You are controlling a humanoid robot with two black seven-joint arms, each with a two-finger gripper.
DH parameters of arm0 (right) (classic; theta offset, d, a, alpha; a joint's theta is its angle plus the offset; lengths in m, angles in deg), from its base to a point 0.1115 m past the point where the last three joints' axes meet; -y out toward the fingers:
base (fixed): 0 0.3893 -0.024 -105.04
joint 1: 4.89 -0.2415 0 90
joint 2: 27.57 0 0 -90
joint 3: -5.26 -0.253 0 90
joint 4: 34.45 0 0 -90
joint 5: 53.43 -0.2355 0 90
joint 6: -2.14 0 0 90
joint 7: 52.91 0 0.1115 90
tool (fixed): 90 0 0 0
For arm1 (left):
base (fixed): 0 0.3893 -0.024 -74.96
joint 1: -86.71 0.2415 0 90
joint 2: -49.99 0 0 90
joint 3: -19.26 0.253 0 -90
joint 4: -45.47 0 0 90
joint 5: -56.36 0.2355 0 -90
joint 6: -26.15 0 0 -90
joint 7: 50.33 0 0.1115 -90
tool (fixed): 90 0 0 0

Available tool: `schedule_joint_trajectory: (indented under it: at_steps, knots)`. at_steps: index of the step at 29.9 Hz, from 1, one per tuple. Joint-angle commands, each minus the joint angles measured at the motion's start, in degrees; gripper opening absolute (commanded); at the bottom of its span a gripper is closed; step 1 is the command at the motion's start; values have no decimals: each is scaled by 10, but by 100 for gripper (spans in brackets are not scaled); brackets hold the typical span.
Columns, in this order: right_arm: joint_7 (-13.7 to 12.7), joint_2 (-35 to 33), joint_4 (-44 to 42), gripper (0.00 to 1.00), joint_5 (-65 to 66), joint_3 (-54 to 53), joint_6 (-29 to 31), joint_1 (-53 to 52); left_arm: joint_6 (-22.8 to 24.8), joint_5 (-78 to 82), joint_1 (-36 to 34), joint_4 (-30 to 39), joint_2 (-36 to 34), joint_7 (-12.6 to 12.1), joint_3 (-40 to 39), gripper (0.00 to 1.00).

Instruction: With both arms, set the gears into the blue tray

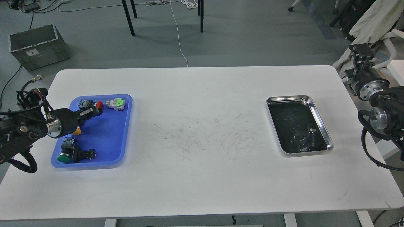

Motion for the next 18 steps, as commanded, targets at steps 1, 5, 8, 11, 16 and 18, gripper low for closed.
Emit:
schedule_joint_trajectory:
  at_steps: [1, 5, 8, 11, 16, 18]
  knots:
    - [0, 0, 0, 95, 0, 0, 0, 0, 1, 0, 2, 6, -1, 1, 0, 11]
    - [0, 0, 0, 95, 0, 0, 0, 0, -4, 0, 6, 8, 1, 0, 0, 17]
    - [0, 0, 1, 95, 1, 0, 0, 0, -7, 0, 7, 6, 2, 0, 0, 27]
    - [1, -1, 0, 95, 1, 0, 1, 0, -9, 1, 7, 3, 1, 0, 0, 36]
    - [4, 0, 1, 95, 1, 0, 3, 0, -9, 1, 7, 1, 0, 0, 0, 39]
    - [5, 0, 1, 95, 1, 0, 3, -1, -9, 1, 7, 1, 0, 0, -1, 39]
